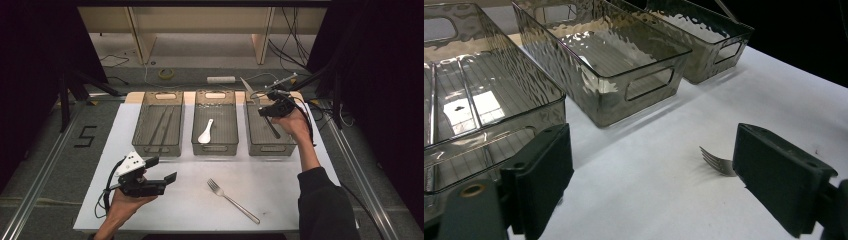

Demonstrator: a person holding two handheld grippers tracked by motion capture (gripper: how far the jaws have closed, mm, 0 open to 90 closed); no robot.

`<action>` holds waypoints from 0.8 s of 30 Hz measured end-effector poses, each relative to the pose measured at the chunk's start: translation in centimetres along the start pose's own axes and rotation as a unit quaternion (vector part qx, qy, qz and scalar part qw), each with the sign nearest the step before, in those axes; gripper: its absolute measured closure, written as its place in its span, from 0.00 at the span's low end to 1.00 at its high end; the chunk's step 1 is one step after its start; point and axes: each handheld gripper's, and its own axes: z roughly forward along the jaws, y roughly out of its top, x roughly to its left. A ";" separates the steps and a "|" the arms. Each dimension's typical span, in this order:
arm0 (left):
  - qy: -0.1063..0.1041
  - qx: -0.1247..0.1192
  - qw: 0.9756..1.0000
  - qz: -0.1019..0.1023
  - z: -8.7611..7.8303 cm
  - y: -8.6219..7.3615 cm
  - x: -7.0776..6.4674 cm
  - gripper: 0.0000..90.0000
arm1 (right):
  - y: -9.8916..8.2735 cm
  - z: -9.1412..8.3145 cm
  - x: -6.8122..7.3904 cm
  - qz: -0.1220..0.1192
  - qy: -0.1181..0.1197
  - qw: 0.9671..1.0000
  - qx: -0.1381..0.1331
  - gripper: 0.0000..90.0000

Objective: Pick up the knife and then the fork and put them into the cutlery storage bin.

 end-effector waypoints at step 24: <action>0.001 -0.003 1.000 0.002 -0.1 0.0 0.0 0.17 | -2.7 3.6 -1.3 0.073 -0.017 0.997 0.014 0.90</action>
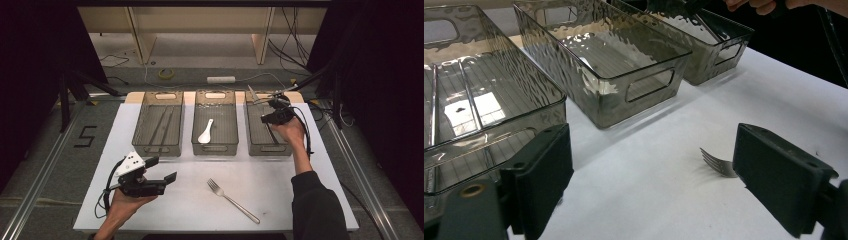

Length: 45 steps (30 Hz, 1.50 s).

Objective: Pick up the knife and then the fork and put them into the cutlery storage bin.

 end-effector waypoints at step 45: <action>-0.002 0.002 1.000 -0.001 0.1 0.0 -0.1 0.17 | -1.0 -0.1 0.7 0.016 0.021 1.000 0.009 0.47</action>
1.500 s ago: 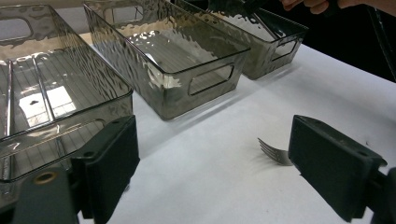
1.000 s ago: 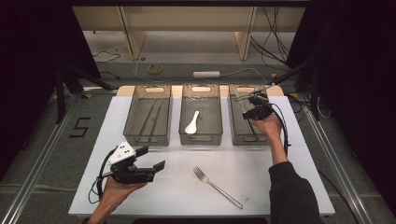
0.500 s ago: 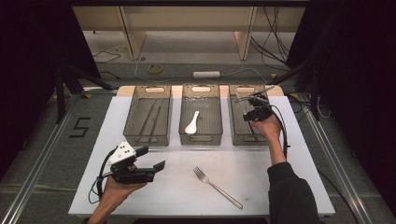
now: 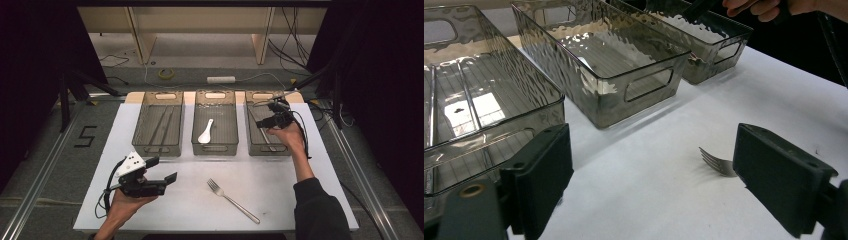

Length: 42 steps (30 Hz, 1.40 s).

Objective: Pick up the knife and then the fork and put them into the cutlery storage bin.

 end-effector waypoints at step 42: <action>-0.002 -0.003 1.000 0.005 -0.1 0.1 -0.2 0.17 | -9.5 -3.9 14.5 -0.274 0.128 0.948 0.095 0.31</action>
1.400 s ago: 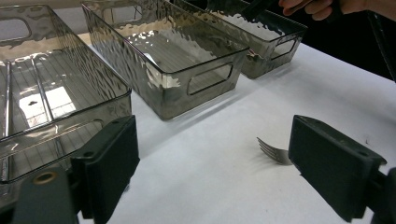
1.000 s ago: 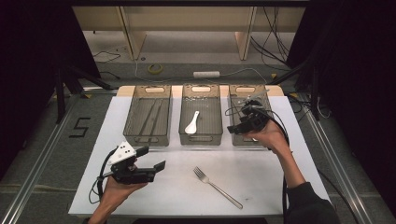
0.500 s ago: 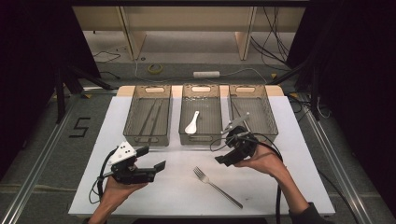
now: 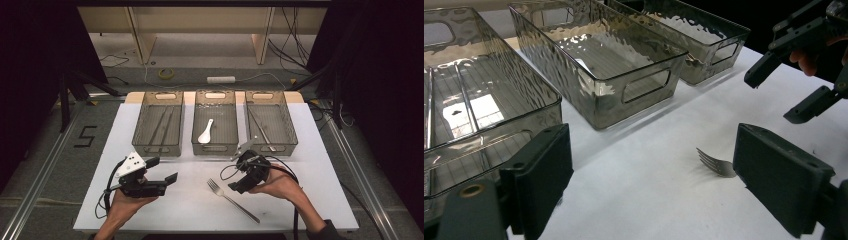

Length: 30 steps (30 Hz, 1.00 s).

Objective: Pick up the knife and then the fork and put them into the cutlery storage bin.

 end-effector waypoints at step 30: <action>0.000 0.002 1.000 0.004 0.0 0.0 0.0 0.17 | -1.2 3.0 2.3 -0.042 0.019 0.997 0.061 0.59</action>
